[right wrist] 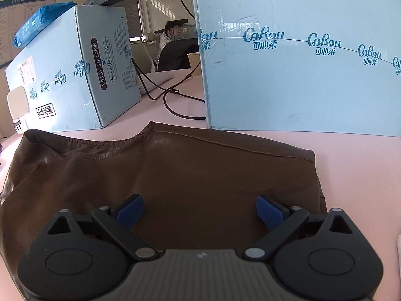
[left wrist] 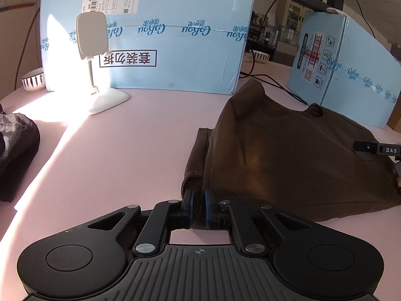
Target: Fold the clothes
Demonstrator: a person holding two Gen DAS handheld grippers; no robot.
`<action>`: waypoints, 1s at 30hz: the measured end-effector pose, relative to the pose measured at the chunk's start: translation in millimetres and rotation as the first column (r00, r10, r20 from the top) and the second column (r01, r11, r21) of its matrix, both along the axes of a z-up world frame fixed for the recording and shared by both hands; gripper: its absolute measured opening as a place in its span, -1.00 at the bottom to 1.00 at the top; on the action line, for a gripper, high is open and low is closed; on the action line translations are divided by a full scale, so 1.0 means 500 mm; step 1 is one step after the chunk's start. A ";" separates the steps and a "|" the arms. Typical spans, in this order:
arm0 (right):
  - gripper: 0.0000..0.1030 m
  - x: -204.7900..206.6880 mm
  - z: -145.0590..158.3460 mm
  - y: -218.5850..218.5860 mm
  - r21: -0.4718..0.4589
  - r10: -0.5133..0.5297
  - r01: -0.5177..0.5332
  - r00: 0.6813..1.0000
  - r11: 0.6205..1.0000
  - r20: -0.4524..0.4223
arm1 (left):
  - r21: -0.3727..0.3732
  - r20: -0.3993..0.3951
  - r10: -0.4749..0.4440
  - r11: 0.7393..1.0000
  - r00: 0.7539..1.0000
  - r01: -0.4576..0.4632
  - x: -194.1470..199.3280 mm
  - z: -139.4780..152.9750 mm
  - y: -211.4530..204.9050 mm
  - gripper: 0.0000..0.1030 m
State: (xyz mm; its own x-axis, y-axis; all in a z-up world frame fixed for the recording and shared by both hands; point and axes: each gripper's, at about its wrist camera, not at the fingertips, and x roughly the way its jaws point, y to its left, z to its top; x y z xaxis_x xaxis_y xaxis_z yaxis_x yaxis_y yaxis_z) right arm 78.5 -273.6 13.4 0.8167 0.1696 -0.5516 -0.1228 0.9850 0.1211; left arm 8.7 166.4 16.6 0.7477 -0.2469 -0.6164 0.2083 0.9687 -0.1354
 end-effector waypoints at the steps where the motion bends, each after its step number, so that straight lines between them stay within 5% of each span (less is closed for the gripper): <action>1: 0.92 0.000 0.000 0.000 0.002 0.003 -0.003 1.000 1.000 0.000 | -0.023 -0.003 0.006 1.000 1.000 -0.006 -0.008 -0.001 0.008 -0.84; 6: 0.93 0.000 0.000 -0.004 0.021 0.023 -0.023 1.000 1.000 0.003 | -0.102 -0.041 0.019 0.995 0.999 -0.023 -0.016 -0.003 0.052 -0.64; 9: 0.94 0.001 0.000 -0.002 0.020 0.025 -0.025 1.000 0.999 0.001 | -0.079 -0.086 0.097 0.991 0.992 -0.104 -0.008 0.007 0.071 -0.64; 13: 0.95 0.003 0.000 -0.002 0.022 0.029 -0.029 1.000 0.999 0.001 | -0.181 -0.176 0.186 0.959 0.967 -0.218 0.004 0.051 0.111 -0.27; 15: 0.96 0.003 0.000 -0.002 0.025 0.030 -0.030 1.000 0.999 0.002 | -0.242 -0.108 0.167 0.952 0.980 -0.189 0.007 0.089 0.106 -0.05; 16: 0.96 0.003 0.000 -0.003 0.026 0.031 -0.031 1.000 0.999 0.002 | -0.240 -0.045 0.142 0.959 0.989 -0.149 0.012 0.118 0.088 0.25; 18: 0.97 0.003 0.000 -0.003 0.029 0.032 -0.032 0.999 0.999 0.003 | -0.193 0.066 0.075 0.979 0.995 -0.061 0.028 0.162 0.041 0.68; 19: 0.97 0.003 0.000 -0.004 0.033 0.033 -0.033 0.999 0.999 0.003 | -0.142 0.124 0.014 0.990 0.992 0.004 0.044 0.182 0.003 0.73; 22: 0.97 0.002 -0.001 -0.009 0.051 0.035 -0.035 0.999 0.998 0.006 | -0.001 0.138 -0.096 0.995 0.986 0.097 0.115 0.195 -0.096 0.73; 30: 0.99 0.001 -0.002 -0.020 0.094 0.040 -0.041 0.999 0.995 0.010 | 0.002 -0.060 -0.112 0.994 0.992 0.112 0.285 0.086 -0.168 0.64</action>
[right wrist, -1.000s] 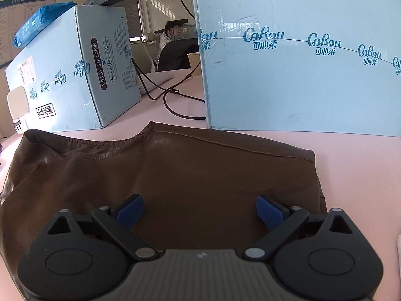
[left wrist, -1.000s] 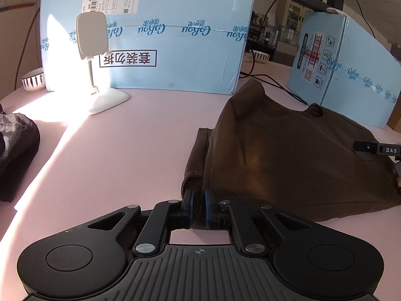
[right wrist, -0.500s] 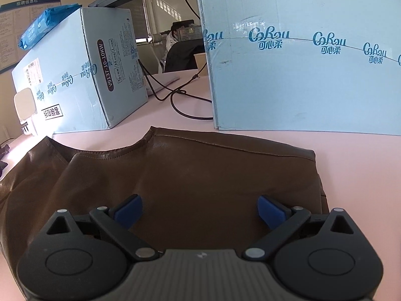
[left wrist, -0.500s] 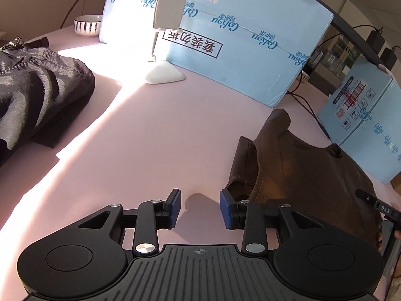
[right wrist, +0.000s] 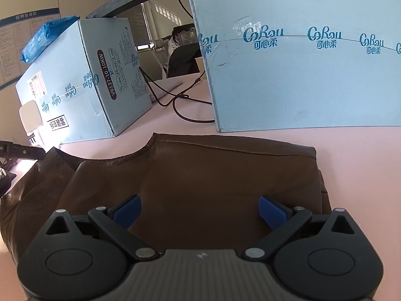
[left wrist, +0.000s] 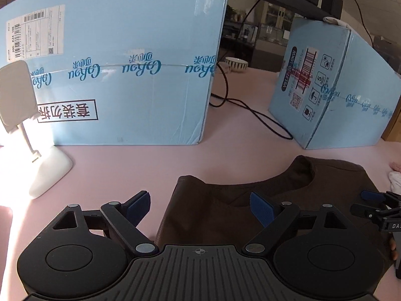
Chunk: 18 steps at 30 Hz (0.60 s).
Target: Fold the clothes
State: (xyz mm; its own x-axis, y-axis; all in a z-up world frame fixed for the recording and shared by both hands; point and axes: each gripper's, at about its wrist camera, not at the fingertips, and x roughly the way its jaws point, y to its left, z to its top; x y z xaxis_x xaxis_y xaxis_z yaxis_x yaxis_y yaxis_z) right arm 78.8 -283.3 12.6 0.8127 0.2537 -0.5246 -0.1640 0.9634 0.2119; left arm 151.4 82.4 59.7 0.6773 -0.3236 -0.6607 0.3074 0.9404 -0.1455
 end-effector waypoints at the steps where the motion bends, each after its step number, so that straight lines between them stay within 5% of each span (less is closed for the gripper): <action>1: 1.00 0.000 0.000 0.000 -0.001 0.001 -0.001 1.000 1.000 -0.001 | -0.032 -0.017 0.011 0.999 1.000 -0.012 0.012 -0.016 0.007 0.34; 2: 1.00 0.001 0.000 0.001 -0.002 0.001 -0.001 1.000 1.000 -0.001 | -0.056 -0.035 0.010 0.998 0.999 -0.012 0.018 -0.026 0.013 0.06; 3: 1.00 0.001 -0.001 0.001 -0.003 0.002 -0.002 1.000 1.000 -0.002 | -0.081 -0.053 0.009 0.997 0.999 -0.013 0.025 -0.035 0.018 -0.45; 6: 1.00 0.002 -0.001 0.000 0.002 0.002 -0.002 1.000 1.000 -0.002 | -0.145 -0.063 0.042 0.988 0.997 -0.051 0.032 -0.043 0.030 -0.82; 10: 1.00 0.002 -0.001 -0.002 0.009 0.002 -0.001 1.000 1.000 -0.002 | -0.274 0.018 0.056 0.961 0.998 -0.049 0.015 -0.006 0.052 -0.83; 13: 1.00 0.002 -0.001 0.000 0.007 0.002 -0.002 1.000 1.000 -0.003 | -0.395 -0.104 0.133 0.904 0.986 -0.164 0.047 -0.029 0.109 -0.83; 18: 1.00 0.003 -0.001 -0.003 0.014 0.003 -0.002 1.000 1.000 -0.004 | -0.234 -0.147 0.306 0.913 0.941 -0.334 0.071 -0.087 0.135 -0.82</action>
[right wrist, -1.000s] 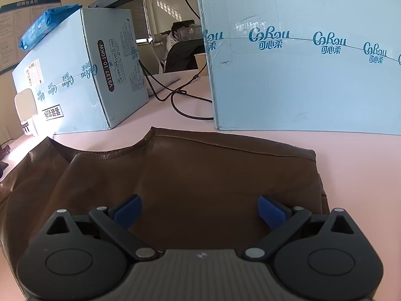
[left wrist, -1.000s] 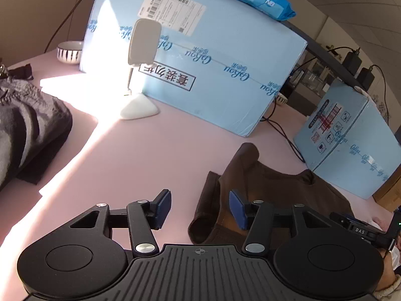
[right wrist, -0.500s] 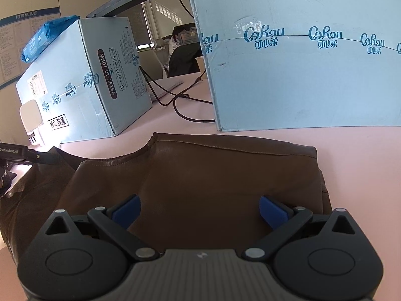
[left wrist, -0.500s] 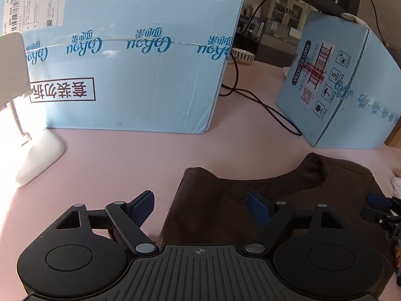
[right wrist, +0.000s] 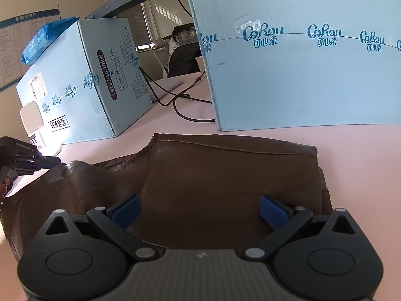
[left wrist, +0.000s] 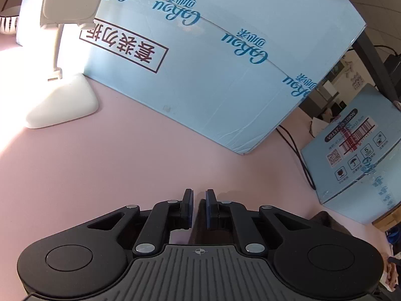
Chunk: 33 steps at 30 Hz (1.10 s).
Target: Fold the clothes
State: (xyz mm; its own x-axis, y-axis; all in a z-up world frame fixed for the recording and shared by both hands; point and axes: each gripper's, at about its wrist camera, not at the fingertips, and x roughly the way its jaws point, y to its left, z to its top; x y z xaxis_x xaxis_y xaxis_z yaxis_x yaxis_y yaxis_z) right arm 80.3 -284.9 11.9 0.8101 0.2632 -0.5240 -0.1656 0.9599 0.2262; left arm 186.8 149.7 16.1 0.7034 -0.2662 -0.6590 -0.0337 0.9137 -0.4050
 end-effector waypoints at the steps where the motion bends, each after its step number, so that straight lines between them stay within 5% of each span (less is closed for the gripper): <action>1: 1.00 0.000 0.000 -0.001 0.001 0.000 0.000 1.000 1.000 0.000 | -0.044 0.016 0.003 0.999 1.000 -0.002 -0.003 -0.001 0.012 -0.79; 4: 1.00 0.000 0.000 -0.001 0.003 0.000 0.000 1.000 1.000 0.001 | -0.136 0.024 0.028 0.990 0.999 -0.025 -0.024 0.020 0.031 -0.65; 6: 1.00 0.000 0.000 -0.001 0.003 0.000 0.000 1.000 1.000 0.001 | -0.142 0.086 -0.028 0.989 0.996 0.040 -0.057 0.062 0.022 -0.43; 8: 1.00 0.000 0.000 -0.001 0.004 0.000 0.000 1.000 1.000 0.002 | -0.108 0.128 -0.082 0.990 0.988 0.096 -0.088 0.093 0.005 0.14; 9: 1.00 0.000 0.000 -0.001 0.004 0.000 0.000 1.000 1.000 0.002 | -0.042 0.156 -0.085 0.995 0.984 0.092 -0.116 0.103 -0.009 0.66; 10: 1.00 0.000 0.000 0.000 0.003 0.000 0.000 1.000 1.000 0.002 | 0.025 0.184 -0.089 0.996 0.979 0.086 -0.144 0.114 -0.023 0.86; 11: 1.00 0.000 0.000 0.000 0.002 0.000 0.000 1.000 1.000 0.002 | 0.092 0.211 -0.096 0.993 0.973 0.078 -0.172 0.124 -0.037 0.86; 13: 1.00 -0.001 0.000 0.001 -0.001 0.000 0.000 1.000 1.000 0.002 | 0.113 0.215 -0.142 0.986 0.966 0.120 -0.202 0.124 -0.029 0.86; 17: 1.00 -0.002 0.000 0.001 -0.004 0.000 0.000 1.000 1.000 0.003 | -0.106 0.061 -0.211 0.971 0.976 0.216 -0.238 0.099 0.029 0.86; 21: 1.00 -0.002 0.000 0.003 -0.013 -0.001 0.001 1.000 1.000 0.003 | -0.141 0.046 -0.214 0.966 0.976 0.218 -0.302 0.087 0.066 0.86; 24: 1.00 -0.002 0.000 0.007 -0.024 -0.001 0.001 1.000 1.000 0.001 | -0.243 0.006 -0.264 0.935 0.965 0.257 -0.314 0.056 0.076 0.87; 29: 1.00 -0.002 0.000 0.005 -0.017 -0.001 0.001 1.000 1.000 0.003 | -0.135 0.040 -0.220 0.965 0.975 0.223 -0.308 0.019 0.046 0.84; 30: 1.00 -0.003 0.000 0.003 -0.013 -0.001 0.001 1.000 1.000 0.004 | -0.126 0.051 -0.222 0.966 0.974 0.227 -0.308 0.019 0.044 0.62; 31: 1.00 -0.003 0.000 0.002 -0.010 -0.001 0.001 1.000 1.000 0.005 | -0.115 0.061 -0.221 0.967 0.973 0.227 -0.310 0.019 0.043 0.00; 33: 1.00 -0.004 0.001 0.000 -0.003 -0.001 0.001 1.000 1.000 0.006 | -0.146 0.040 -0.186 0.971 0.982 0.190 -0.315 0.016 0.058 -0.49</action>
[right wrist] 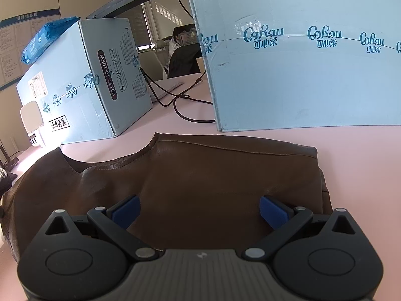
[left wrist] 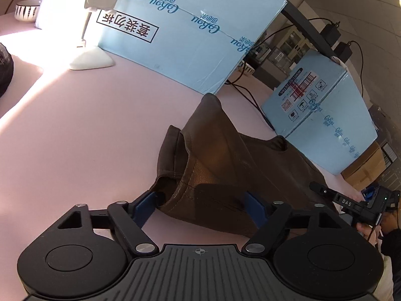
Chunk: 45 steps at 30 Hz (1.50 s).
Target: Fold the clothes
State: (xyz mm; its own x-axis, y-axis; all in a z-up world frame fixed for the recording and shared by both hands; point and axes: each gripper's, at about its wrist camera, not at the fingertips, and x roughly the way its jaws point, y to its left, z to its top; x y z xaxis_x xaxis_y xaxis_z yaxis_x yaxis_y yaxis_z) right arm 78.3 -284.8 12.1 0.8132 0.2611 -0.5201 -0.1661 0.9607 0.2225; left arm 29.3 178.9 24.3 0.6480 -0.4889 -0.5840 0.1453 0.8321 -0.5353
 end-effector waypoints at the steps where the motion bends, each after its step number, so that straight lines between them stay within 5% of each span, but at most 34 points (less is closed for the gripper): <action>1: 1.00 0.000 0.000 0.000 0.000 0.000 0.000 1.000 1.000 0.000 | -0.010 -0.002 0.004 1.000 1.000 -0.004 -0.003 0.000 0.007 -0.55; 5: 1.00 0.001 0.000 0.001 -0.004 0.001 -0.001 1.000 1.000 -0.001 | 0.021 0.019 0.008 1.000 1.000 -0.008 -0.023 -0.005 0.008 -0.56; 12: 1.00 0.002 0.001 0.002 -0.006 0.002 -0.002 1.000 1.000 -0.001 | -0.103 -0.008 0.035 0.994 0.999 -0.036 -0.023 -0.032 0.046 -0.48; 15: 1.00 0.001 0.001 0.001 -0.002 0.002 -0.002 1.000 1.000 -0.001 | -0.103 0.040 0.180 0.979 0.983 -0.175 -0.050 0.007 0.064 -0.17; 17: 1.00 0.001 0.001 0.002 -0.005 0.001 -0.002 1.000 1.000 -0.001 | -0.070 0.201 0.242 0.970 0.949 -0.233 -0.089 0.054 0.065 0.23; 18: 1.00 0.001 0.001 0.003 -0.009 0.001 -0.001 1.000 1.000 -0.001 | -0.048 0.289 0.235 0.972 0.928 -0.231 -0.108 0.083 0.056 0.64; 19: 1.00 0.001 0.002 0.004 -0.012 0.001 -0.001 1.000 1.000 -0.002 | -0.028 0.354 0.198 0.979 0.914 -0.201 -0.120 0.111 0.039 0.83; 24: 1.00 0.000 0.006 0.013 -0.042 -0.006 0.007 1.000 0.999 0.009 | 0.022 0.267 0.001 1.000 0.964 -0.007 -0.050 0.121 -0.067 0.91; 28: 1.00 -0.013 0.025 0.025 -0.096 -0.107 0.107 0.994 0.990 0.004 | 0.110 0.192 -0.019 0.994 0.981 -0.002 0.032 0.028 -0.157 0.91; 31: 1.00 -0.054 0.048 0.027 -0.138 -0.120 0.110 0.991 0.984 -0.066 | 0.162 0.227 -0.030 0.987 0.973 -0.008 0.040 -0.020 -0.184 1.00; 35: 1.00 -0.136 0.071 0.012 -0.211 -0.176 0.161 0.983 0.964 -0.052 | 0.119 0.221 -0.025 0.993 0.975 -0.001 0.034 -0.021 -0.168 1.00; 40: 1.00 -0.224 0.081 0.021 -0.441 -0.177 0.167 0.984 0.882 0.019 | 0.044 0.225 -0.010 0.999 0.974 0.000 0.034 -0.022 -0.150 1.00; 45: 0.73 -0.238 0.059 -0.013 -0.341 -0.143 0.102 0.985 0.934 -0.096 | 0.006 0.226 -0.002 1.000 0.974 0.001 0.036 -0.022 -0.140 1.00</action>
State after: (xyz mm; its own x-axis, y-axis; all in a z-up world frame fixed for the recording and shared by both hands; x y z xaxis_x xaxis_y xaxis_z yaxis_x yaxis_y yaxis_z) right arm -40.5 -291.5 41.6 0.7556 -0.0419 -0.6537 -0.0349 0.9940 -0.1040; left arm 47.5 109.1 13.1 0.7629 -0.4870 -0.4252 0.2634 0.8348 -0.4835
